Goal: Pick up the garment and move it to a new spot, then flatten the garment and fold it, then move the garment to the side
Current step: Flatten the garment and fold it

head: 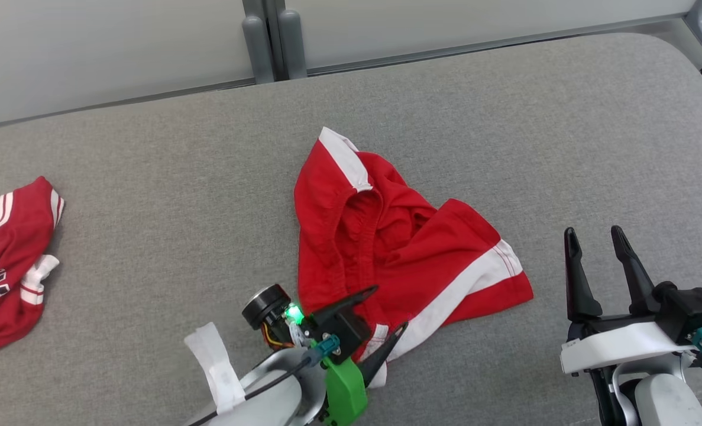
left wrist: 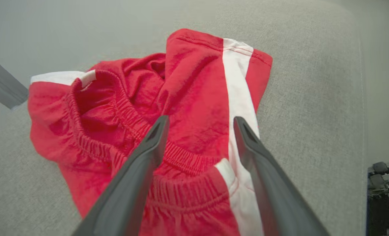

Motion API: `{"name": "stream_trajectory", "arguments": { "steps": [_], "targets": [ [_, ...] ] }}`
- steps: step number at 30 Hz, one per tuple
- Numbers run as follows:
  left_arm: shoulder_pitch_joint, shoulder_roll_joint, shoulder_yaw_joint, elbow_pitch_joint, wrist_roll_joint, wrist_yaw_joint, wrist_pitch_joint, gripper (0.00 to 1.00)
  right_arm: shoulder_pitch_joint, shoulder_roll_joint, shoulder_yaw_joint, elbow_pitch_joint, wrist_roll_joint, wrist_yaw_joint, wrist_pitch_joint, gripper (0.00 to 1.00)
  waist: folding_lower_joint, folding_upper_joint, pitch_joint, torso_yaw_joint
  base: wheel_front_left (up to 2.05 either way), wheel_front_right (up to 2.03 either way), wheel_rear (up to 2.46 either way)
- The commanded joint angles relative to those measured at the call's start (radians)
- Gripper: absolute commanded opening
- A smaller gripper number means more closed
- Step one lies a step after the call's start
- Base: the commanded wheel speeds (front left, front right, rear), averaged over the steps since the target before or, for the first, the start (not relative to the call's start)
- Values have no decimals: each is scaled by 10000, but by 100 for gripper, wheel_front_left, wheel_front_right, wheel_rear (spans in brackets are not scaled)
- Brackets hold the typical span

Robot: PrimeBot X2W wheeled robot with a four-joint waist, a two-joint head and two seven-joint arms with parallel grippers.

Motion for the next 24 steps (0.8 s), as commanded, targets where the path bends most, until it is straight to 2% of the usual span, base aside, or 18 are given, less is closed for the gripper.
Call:
{"name": "stream_trajectory", "arguments": {
  "steps": [1,8,9,10,11,12,16,24],
  "targets": [
    [-189,165,-250,153,-94,-24,97,100,-129,11,-21,17,50,1,-29,100,0,0,106,-103,0,0,0],
    [-425,736,-1551,557,-699,-24,788,100,-135,9,-165,-4,-26,1,-29,100,0,0,125,-61,0,0,0],
    [-491,807,-1632,568,-788,-24,863,78,-143,10,-184,-2,-32,1,-29,100,0,0,118,-45,0,0,0],
    [-510,842,-1669,562,-875,-24,883,52,-145,10,-198,-9,-29,1,-29,100,0,0,112,-28,0,0,0],
    [-475,868,-1688,563,-1025,-24,941,11,-145,13,-209,-23,-31,1,-29,100,0,0,104,-8,0,0,0],
    [-441,900,-1711,573,-1125,-24,987,0,-144,17,-203,-31,-36,1,-29,100,0,0,95,9,0,0,0],
    [-405,884,-1358,458,-1508,42,695,0,-52,25,-189,-46,-31,1,-29,100,0,0,19,125,0,0,0],
    [-91,1357,-400,-74,-2141,774,-96,0,196,9,-221,41,-30,1,-29,100,0,0,-213,748,0,0,0]
  ]
}}
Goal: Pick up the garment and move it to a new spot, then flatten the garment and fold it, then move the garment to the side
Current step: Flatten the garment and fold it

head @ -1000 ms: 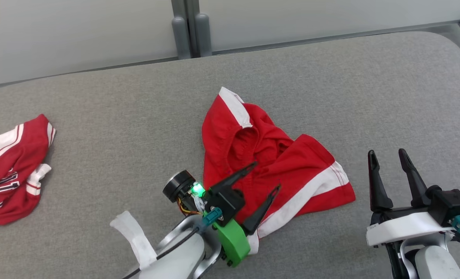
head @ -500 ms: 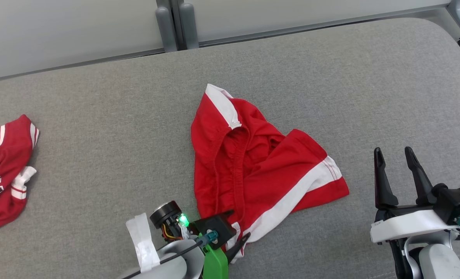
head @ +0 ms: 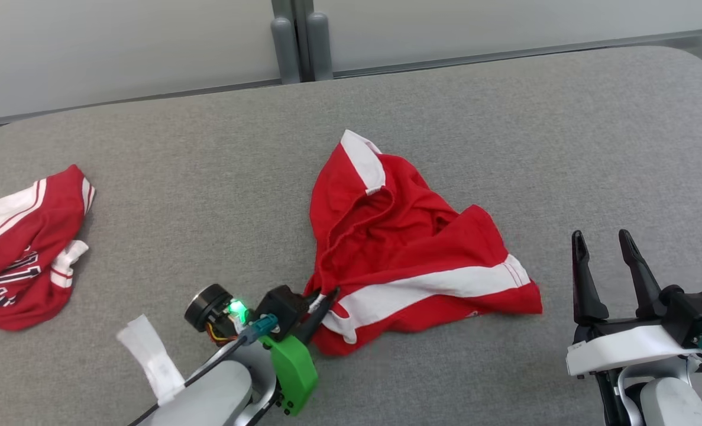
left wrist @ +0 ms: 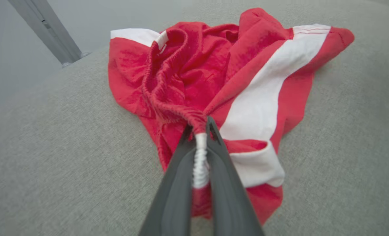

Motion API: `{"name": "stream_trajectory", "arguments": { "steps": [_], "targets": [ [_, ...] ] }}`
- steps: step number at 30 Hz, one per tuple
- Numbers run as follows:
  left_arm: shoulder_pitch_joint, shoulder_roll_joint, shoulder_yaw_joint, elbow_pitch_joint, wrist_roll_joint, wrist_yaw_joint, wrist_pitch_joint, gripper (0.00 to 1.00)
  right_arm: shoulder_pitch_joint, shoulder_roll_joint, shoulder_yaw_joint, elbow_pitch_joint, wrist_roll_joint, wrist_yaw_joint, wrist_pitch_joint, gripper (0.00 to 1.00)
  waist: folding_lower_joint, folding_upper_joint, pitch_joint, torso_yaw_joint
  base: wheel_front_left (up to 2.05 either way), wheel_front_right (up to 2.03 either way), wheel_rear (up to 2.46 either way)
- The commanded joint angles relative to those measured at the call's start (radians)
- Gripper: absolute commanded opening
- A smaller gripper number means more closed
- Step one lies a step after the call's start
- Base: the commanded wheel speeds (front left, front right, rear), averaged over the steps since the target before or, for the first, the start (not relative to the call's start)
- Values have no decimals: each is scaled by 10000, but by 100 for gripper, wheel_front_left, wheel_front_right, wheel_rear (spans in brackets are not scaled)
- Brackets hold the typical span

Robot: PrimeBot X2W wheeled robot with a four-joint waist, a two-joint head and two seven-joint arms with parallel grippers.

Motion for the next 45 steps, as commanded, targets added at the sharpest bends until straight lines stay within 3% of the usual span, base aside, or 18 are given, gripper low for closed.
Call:
{"name": "stream_trajectory", "arguments": {
  "steps": [1,6,7,8,15,22,31,35,45],
  "targets": [
    [298,151,121,-70,-191,156,-102,0,128,-20,-12,34,8,1,-29,100,0,-1,-132,283,0,0,0],
    [1072,398,579,-440,-686,515,-413,0,157,-42,26,173,-1,1,-29,100,0,-1,-237,594,0,0,0],
    [1220,393,631,-489,-787,554,-466,24,159,-47,26,204,2,1,-29,100,0,-1,-254,631,0,0,0],
    [1389,340,711,-538,-901,604,-530,98,165,-55,28,243,12,1,-29,100,0,-1,-279,670,0,0,0],
    [1960,49,1608,-1201,-1062,922,-809,100,223,-75,54,328,56,1,-29,100,0,-1,-488,812,0,0,0],
    [2804,91,3883,-2647,-412,1318,-788,100,265,-132,155,280,49,1,-29,100,0,-1,-764,879,0,0,0],
    [4103,321,6557,-3569,606,1491,-790,100,447,-205,374,269,-81,1,-29,100,0,-1,-1119,823,0,0,0],
    [4800,333,7451,-3844,901,1468,-790,100,626,-225,480,225,-112,1,-29,100,0,-1,-1270,754,0,0,0],
    [5489,1,8702,-4274,1269,749,-789,100,1037,-227,499,-105,-221,1,-29,100,0,-1,-1353,767,0,0,0]
  ]
}}
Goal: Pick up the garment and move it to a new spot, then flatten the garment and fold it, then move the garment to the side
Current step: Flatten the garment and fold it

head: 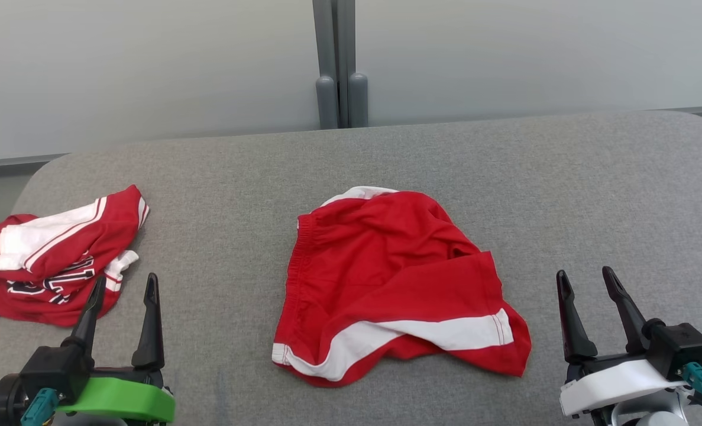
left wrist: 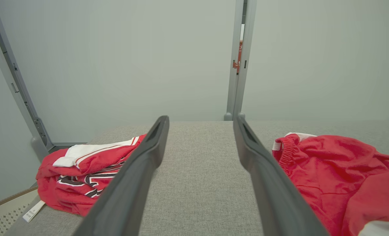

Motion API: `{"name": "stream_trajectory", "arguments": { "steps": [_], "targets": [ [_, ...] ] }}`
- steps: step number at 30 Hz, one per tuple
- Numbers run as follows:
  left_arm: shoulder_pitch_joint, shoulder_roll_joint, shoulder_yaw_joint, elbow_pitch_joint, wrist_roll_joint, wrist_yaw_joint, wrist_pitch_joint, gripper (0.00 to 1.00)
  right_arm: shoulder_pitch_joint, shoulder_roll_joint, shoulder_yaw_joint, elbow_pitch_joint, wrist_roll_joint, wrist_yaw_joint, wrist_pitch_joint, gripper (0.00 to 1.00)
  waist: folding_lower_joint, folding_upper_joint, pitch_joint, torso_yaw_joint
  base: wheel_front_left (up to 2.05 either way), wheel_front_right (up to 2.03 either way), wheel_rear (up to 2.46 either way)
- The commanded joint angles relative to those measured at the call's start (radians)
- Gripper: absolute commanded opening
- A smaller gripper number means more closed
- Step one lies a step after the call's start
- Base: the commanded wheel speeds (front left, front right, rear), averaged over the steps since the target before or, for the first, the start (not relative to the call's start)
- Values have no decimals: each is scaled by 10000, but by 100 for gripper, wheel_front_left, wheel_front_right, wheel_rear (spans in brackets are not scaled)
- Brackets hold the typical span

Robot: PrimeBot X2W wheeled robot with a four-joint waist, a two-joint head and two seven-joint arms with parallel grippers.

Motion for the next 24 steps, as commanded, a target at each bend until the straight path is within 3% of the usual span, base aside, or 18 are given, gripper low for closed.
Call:
{"name": "stream_trajectory", "arguments": {
  "steps": [1,16,24],
  "targets": [
    [208,-32,100,-39,88,-117,-3,100,119,-26,8,-53,-59,1,-29,100,0,0,-22,0,0,0,0],
    [346,-611,807,191,615,-898,-2,100,239,56,57,-48,-126,1,160,100,0,0,-135,84,0,0,0],
    [281,-817,1038,359,986,-1034,-3,100,266,132,131,-219,-207,1,386,100,0,0,-187,79,0,0,0]
  ]
}}
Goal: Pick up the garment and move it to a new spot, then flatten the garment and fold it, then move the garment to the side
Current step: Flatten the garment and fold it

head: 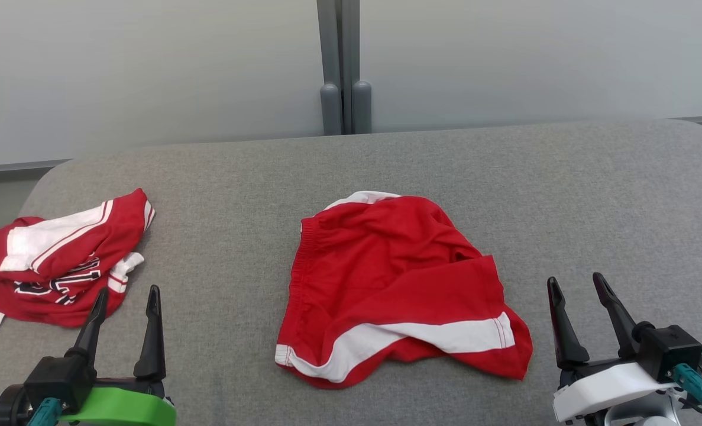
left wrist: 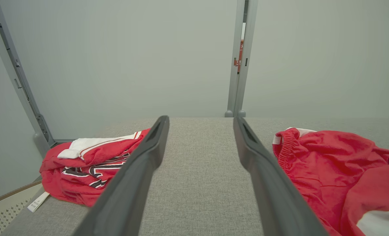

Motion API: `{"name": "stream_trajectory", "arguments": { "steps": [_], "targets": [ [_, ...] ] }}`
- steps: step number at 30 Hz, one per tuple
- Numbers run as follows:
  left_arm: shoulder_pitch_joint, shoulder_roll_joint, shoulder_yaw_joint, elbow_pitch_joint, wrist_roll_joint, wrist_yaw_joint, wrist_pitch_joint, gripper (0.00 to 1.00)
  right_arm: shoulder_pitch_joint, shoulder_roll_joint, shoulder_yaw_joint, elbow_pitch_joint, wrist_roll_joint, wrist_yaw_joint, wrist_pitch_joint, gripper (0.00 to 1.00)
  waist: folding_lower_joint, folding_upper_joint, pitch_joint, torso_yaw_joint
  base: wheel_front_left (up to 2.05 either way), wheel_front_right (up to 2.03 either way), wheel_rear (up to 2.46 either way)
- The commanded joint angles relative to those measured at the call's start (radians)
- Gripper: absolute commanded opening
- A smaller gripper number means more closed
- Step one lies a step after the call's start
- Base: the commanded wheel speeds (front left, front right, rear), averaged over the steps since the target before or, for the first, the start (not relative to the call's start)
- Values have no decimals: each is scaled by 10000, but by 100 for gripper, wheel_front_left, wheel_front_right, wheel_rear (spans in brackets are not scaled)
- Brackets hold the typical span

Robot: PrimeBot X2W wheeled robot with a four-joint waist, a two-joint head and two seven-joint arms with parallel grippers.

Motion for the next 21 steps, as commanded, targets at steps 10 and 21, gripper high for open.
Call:
{"name": "stream_trajectory", "arguments": {
  "steps": [10,21],
  "targets": [
    [-47,-42,81,164,233,-175,-2,100,157,57,16,-278,-235,1,360,100,0,0,-79,67,0,0,0],
    [5,39,86,167,298,-118,0,100,226,86,-1,-370,-271,1,599,100,0,0,-111,119,0,0,0]
  ]
}}
